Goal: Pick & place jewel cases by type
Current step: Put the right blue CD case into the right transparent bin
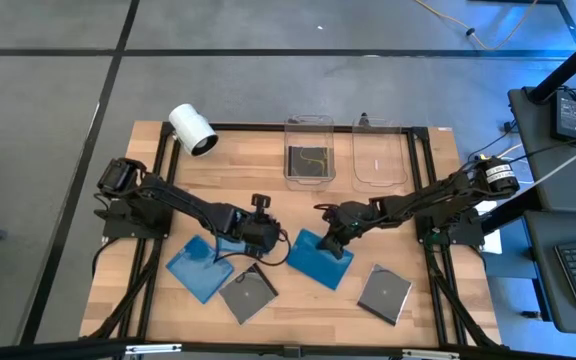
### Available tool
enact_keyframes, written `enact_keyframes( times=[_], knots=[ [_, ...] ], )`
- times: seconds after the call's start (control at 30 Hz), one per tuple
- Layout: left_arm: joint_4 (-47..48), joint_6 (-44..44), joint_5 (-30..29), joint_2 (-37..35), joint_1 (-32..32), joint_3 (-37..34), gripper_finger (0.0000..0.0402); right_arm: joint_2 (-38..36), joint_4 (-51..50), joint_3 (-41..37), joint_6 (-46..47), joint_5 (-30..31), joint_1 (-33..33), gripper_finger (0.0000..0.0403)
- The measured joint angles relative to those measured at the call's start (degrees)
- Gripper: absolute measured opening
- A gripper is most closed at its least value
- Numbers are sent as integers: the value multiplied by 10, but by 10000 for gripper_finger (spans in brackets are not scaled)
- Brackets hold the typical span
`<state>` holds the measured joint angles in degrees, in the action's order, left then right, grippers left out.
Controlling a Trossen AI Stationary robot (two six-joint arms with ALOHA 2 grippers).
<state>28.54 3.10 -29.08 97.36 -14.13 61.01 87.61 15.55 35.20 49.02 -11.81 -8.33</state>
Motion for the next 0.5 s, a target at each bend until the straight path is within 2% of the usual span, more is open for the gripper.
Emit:
enact_keyframes(
  times=[0.27,0.5],
  knots=[
    [50,-43,1,-5,-1,0,4,-19,2,0,-28,-2,26,42],
    [40,-71,0,-68,-17,-36,9,-107,-18,0,-65,-1,56,41]
  ],
)
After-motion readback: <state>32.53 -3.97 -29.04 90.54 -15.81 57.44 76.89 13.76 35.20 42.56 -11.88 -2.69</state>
